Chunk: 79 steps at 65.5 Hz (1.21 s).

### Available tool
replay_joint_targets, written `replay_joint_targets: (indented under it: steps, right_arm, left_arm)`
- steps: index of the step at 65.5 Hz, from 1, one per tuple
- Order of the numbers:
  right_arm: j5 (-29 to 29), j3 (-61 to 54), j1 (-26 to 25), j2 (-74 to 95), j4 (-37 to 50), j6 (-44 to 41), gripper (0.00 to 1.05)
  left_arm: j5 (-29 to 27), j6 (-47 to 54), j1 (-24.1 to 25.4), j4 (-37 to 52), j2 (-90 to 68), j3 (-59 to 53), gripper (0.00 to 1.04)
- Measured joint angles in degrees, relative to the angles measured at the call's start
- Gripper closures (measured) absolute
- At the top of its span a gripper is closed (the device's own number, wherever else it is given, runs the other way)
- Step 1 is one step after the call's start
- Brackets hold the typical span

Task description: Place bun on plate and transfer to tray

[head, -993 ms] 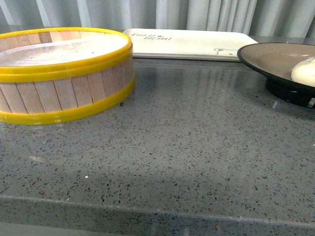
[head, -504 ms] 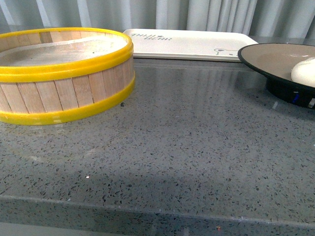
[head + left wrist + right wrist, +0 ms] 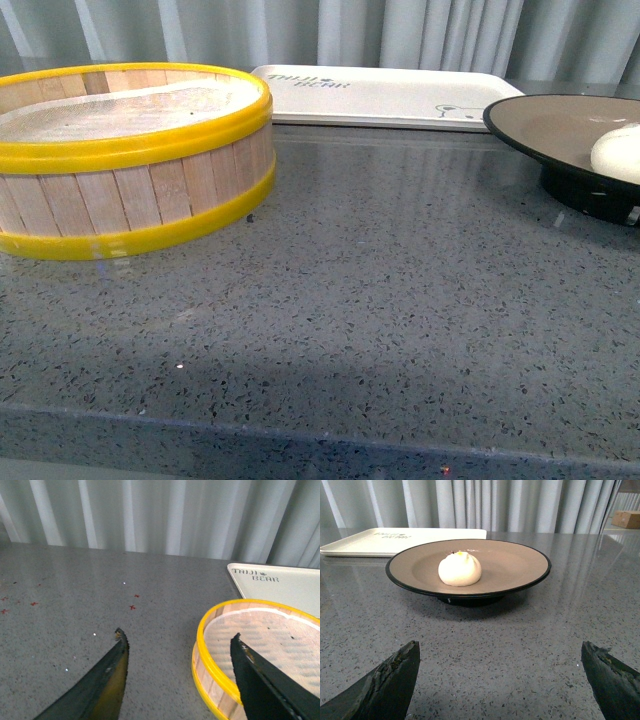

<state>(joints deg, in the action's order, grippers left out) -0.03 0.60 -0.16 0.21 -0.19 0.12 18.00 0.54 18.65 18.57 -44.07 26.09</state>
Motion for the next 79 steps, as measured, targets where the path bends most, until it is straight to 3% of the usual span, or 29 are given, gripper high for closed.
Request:
replay_joint_targets:
  steps: [7,14,37,41,46,79]
  right_arm:
    - [-0.04,0.0,0.0,0.0,0.0,0.0,0.08]
    - [-0.04,0.0,0.0,0.0,0.0,0.0,0.08]
    - [-0.02,0.0,0.0,0.0,0.0,0.0,0.08]
    - [-0.04,0.0,0.0,0.0,0.0,0.0,0.08]
    - [-0.02,0.0,0.0,0.0,0.0,0.0,0.08]
    - [-0.02,0.0,0.0,0.0,0.0,0.0,0.08]
  left_arm:
    - [-3.56,-0.39,-3.78,1.33,3.82,-6.51,0.85]
    - [-6.16,-0.79,-6.1,1.9,6.99,-10.01,1.01]
    - [-12.13,-0.66,-12.44,1.66,16.06,-18.36,1.01]
    - [-17.16,-0.66,-16.13,0.85,17.84,-19.41,1.01]
    - [-17.77,-0.66,-18.12,0.2,19.61,-20.48,1.01]
    - [-18.01,-0.66,-18.67,-5.22,28.61,-24.0,1.01]
